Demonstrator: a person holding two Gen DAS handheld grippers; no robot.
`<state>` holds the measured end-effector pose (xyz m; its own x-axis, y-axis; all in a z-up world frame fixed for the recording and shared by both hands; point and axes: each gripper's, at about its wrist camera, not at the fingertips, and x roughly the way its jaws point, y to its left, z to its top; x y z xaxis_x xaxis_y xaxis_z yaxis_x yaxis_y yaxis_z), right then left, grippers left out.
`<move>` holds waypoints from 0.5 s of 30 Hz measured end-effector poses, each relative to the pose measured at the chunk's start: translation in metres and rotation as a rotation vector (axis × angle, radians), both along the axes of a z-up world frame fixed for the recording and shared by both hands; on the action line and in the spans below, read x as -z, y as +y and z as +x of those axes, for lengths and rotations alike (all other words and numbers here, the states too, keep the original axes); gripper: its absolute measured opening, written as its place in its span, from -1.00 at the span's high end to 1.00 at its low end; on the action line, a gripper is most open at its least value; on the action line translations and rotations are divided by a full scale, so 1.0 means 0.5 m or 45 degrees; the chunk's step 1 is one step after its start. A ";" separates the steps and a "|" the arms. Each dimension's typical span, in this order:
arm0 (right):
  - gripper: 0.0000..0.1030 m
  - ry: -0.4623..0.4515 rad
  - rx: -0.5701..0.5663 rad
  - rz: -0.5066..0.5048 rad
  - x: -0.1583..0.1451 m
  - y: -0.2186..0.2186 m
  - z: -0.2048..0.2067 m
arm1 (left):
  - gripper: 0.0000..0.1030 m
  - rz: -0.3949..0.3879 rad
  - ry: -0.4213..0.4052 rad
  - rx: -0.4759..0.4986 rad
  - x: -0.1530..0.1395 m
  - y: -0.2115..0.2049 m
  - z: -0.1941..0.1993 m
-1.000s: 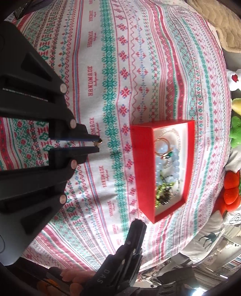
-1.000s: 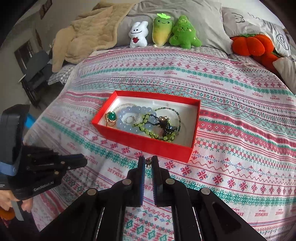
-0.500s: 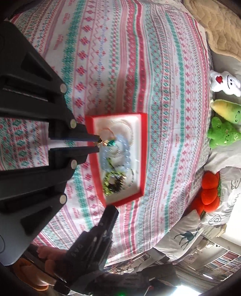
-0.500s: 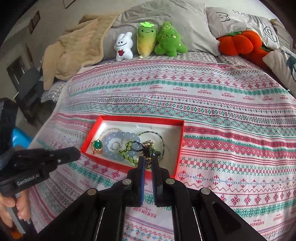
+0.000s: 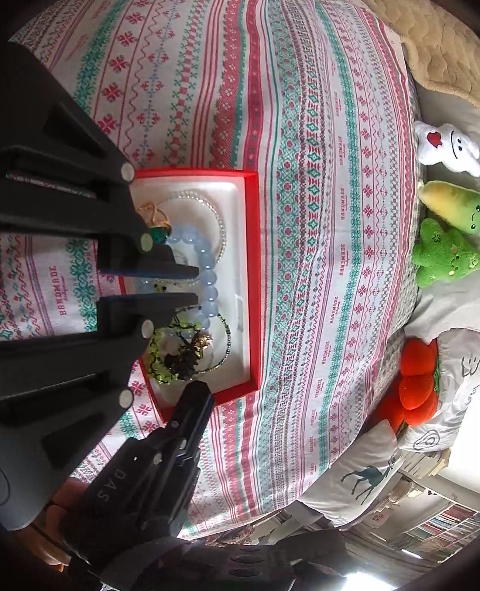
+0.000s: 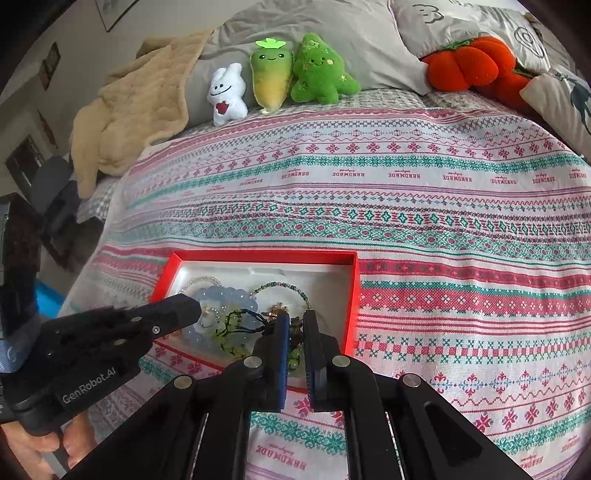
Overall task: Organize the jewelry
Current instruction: 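Open both tools over the box and withdraw them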
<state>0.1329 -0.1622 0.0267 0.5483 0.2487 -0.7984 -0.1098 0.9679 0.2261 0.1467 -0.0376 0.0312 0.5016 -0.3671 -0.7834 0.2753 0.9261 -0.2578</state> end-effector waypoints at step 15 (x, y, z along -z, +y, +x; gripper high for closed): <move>0.71 0.012 -0.027 -0.017 -0.041 -0.013 -0.068 | -0.16 0.096 -0.071 -0.034 -0.037 0.023 -0.065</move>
<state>0.0990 -0.1688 0.0472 0.5353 0.2493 -0.8070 -0.1281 0.9684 0.2142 0.1142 -0.0259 0.0497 0.5538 -0.2940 -0.7790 0.2623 0.9496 -0.1719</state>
